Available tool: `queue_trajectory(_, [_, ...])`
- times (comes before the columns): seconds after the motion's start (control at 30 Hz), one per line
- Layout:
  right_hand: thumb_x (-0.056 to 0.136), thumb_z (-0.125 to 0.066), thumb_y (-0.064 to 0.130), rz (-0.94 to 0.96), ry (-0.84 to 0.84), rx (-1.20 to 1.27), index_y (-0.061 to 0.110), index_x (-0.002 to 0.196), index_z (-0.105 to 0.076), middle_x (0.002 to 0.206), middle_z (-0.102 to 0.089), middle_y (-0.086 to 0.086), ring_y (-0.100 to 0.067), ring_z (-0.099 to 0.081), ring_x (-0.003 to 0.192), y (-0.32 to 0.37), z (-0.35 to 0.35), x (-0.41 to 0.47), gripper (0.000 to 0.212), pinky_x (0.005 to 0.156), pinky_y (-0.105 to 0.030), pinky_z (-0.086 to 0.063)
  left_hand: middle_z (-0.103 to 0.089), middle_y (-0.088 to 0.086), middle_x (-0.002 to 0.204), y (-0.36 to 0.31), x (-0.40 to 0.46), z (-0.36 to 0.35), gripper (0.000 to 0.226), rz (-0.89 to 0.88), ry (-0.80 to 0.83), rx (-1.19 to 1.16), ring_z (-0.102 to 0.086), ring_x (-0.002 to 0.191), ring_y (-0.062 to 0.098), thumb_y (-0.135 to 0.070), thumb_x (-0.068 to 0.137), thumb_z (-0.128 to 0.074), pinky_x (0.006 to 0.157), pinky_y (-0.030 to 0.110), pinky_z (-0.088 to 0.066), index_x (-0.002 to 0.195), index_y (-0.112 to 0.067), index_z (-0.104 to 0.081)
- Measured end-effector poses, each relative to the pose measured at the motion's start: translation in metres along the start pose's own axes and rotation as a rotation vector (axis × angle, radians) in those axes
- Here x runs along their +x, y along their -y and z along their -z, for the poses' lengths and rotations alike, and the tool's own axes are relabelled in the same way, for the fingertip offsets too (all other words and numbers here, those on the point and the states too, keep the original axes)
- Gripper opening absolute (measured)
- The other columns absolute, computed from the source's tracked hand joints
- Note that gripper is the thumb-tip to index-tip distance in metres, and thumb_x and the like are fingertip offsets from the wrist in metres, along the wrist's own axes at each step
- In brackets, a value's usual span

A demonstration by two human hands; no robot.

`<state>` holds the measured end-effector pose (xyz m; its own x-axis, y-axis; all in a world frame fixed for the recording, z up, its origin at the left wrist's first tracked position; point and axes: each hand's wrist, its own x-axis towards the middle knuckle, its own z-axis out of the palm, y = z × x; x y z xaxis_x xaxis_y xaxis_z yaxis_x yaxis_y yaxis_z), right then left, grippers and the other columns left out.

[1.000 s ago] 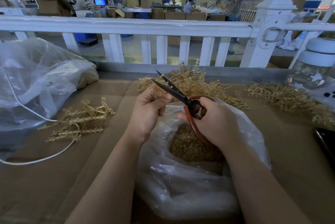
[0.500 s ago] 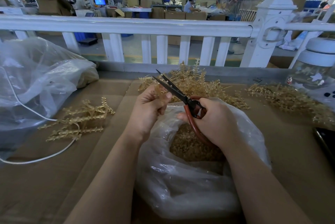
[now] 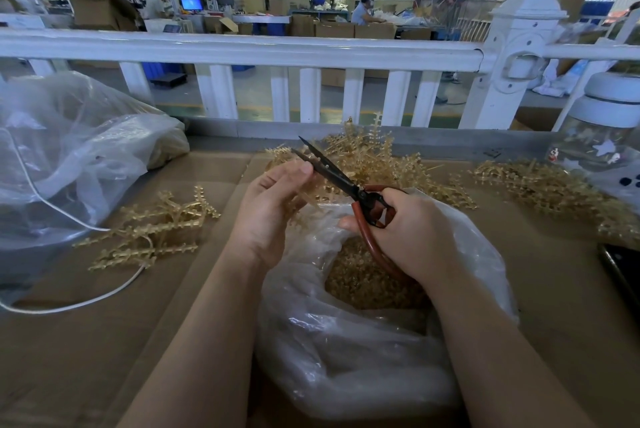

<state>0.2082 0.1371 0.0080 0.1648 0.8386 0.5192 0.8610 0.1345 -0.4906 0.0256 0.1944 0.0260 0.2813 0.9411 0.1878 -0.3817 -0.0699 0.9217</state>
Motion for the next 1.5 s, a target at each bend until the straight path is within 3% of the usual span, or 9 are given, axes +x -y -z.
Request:
queue_trajectory(0.17, [0.065,-0.052,0.09,0.004,0.035,0.018,0.04,0.091,-0.066,0.067,-0.055,0.03,0.011,-0.055,0.065,0.0,-0.001,0.0,0.058,0.052,-0.006,-0.037,-0.071,-0.002,0.081,0.004,0.002,0.0,0.006,-0.083,-0.028,0.005,-0.066,0.074,0.006,-0.007,0.088,-0.063,0.068,0.016,-0.051,0.084,-0.01,-0.067])
queue_trajectory(0.43, [0.069,-0.054,0.088,0.007,0.028,-0.017,0.036,0.098,-0.07,0.069,-0.052,0.033,0.013,-0.052,0.067,-0.002,-0.001,0.001,0.061,0.055,-0.008,-0.035,-0.072,-0.001,0.076,0.007,0.004,-0.005,0.011,-0.188,-0.047,0.084,-0.067,0.074,0.007,-0.006,0.092,-0.064,0.069,0.017,-0.051,0.086,0.003,-0.066])
queue_trajectory(0.57, [0.071,-0.051,0.089,0.013,-0.023,-0.066,0.038,0.089,-0.064,0.065,-0.047,0.033,0.013,-0.048,0.061,-0.001,-0.001,0.0,0.056,0.051,-0.006,-0.029,-0.072,0.011,0.087,0.007,0.003,-0.007,0.017,-0.189,-0.044,0.093,-0.069,0.086,0.017,-0.006,0.088,-0.067,0.082,0.024,-0.053,0.087,0.01,-0.065])
queue_trajectory(0.67, [0.069,-0.045,0.093,0.023,-0.048,-0.052,0.04,0.082,-0.058,0.062,-0.046,0.03,0.012,-0.048,0.06,0.0,-0.001,-0.001,0.055,0.05,-0.008,-0.027,-0.072,0.011,0.089,0.006,0.0,-0.009,0.01,-0.185,-0.035,0.102,-0.069,0.089,0.02,-0.007,0.086,-0.069,0.083,0.025,-0.053,0.076,-0.005,-0.067])
queue_trajectory(0.87, [0.069,-0.044,0.092,0.033,-0.067,-0.042,0.03,0.084,-0.066,0.065,-0.052,0.025,0.01,-0.05,0.063,-0.004,-0.003,0.0,0.068,0.053,-0.008,-0.031,-0.071,0.014,0.093,0.004,0.0,-0.01,0.013,-0.171,-0.05,0.103,-0.065,0.093,0.023,-0.005,0.086,-0.069,0.094,0.036,-0.051,0.075,-0.012,-0.071])
queue_trajectory(1.03, [0.069,-0.043,0.093,0.047,-0.084,-0.047,0.027,0.078,-0.064,0.061,-0.051,0.023,0.008,-0.05,0.059,-0.003,-0.003,0.001,0.069,0.052,-0.008,-0.03,-0.073,0.009,0.09,0.005,0.001,-0.009,0.011,-0.169,-0.047,0.087,-0.066,0.091,0.02,-0.003,0.089,-0.065,0.091,0.033,-0.052,0.082,-0.009,-0.072])
queue_trajectory(1.17, [0.068,-0.042,0.093,0.053,-0.054,-0.042,0.025,0.084,-0.07,0.067,-0.058,0.021,0.003,-0.055,0.062,-0.004,-0.003,0.002,0.075,0.055,-0.009,-0.039,-0.074,0.002,0.083,0.006,0.002,-0.008,0.01,-0.224,-0.036,0.095,-0.069,0.081,0.014,0.002,0.093,-0.059,0.08,0.025,-0.054,0.096,-0.002,-0.067])
queue_trajectory(1.33, [0.066,-0.043,0.093,0.028,-0.013,-0.051,0.026,0.09,-0.071,0.071,-0.059,0.022,0.003,-0.056,0.065,-0.004,-0.002,0.002,0.076,0.058,-0.013,-0.045,-0.071,0.0,0.077,0.007,0.001,-0.009,0.016,-0.274,-0.041,0.159,-0.066,0.076,0.012,0.0,0.095,-0.058,0.077,0.023,-0.052,0.083,-0.006,-0.066])
queue_trajectory(1.5, [0.069,-0.042,0.093,0.021,-0.042,-0.1,0.029,0.09,-0.062,0.073,-0.057,0.021,-0.003,-0.055,0.069,-0.004,-0.002,0.001,0.07,0.058,-0.022,-0.049,-0.071,0.006,0.084,0.007,0.003,-0.009,0.007,-0.243,-0.117,0.094,-0.065,0.08,0.014,0.0,0.094,-0.06,0.079,0.025,-0.052,0.091,0.002,-0.066])
